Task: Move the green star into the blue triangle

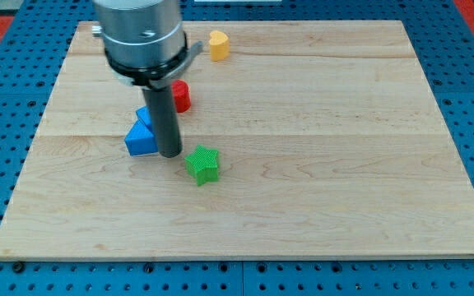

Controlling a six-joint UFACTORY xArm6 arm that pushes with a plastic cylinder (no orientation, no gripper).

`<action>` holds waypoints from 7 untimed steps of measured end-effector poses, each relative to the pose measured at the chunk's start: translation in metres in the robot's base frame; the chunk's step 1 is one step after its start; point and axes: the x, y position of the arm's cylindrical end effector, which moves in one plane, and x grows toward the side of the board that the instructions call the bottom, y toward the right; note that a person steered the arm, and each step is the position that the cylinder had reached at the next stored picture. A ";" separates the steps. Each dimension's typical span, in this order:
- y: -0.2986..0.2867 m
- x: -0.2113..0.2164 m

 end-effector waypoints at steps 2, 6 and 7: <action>-0.072 0.000; 0.094 0.057; 0.079 0.054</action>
